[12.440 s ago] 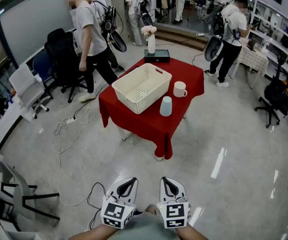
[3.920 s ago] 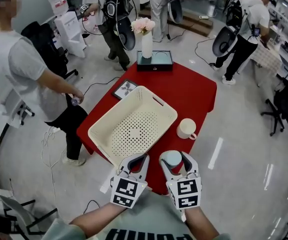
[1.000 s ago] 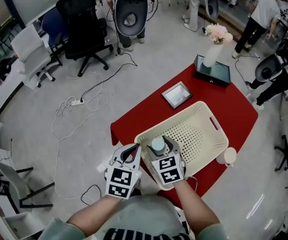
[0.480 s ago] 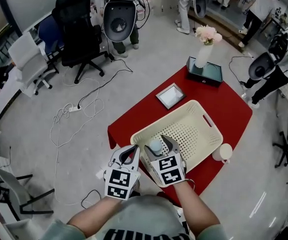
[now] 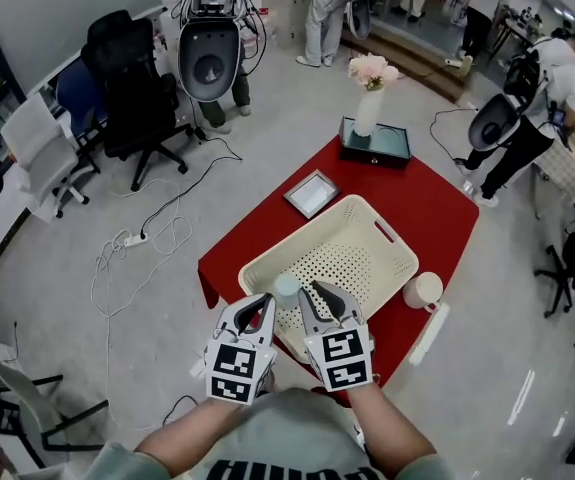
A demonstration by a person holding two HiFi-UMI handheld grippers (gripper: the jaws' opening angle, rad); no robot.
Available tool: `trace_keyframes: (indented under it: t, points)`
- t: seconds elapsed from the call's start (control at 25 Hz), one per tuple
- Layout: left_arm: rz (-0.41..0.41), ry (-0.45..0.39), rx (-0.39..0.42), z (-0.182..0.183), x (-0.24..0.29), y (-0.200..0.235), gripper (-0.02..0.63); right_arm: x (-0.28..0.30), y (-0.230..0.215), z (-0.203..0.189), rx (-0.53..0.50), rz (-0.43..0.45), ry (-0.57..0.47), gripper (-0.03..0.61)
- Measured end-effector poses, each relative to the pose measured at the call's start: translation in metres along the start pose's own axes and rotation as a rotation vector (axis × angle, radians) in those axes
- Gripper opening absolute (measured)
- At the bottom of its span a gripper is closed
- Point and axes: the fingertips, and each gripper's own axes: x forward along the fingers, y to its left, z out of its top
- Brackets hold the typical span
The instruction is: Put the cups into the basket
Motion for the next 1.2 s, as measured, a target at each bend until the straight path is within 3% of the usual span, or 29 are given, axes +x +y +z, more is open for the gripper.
trace_keyframes:
  t: [0.28,1.2]
  points:
    - [-0.064,-0.027,0.024,0.01,0.002,-0.039,0.006,-0.049,-0.018,-0.014,0.028,-0.093,-0.024,0.017]
    - [-0.448,-0.018,0.108,0.007,0.01,-0.213,0.006,-0.192,-0.085,-0.092,0.187,-0.402,0.0,0.015]
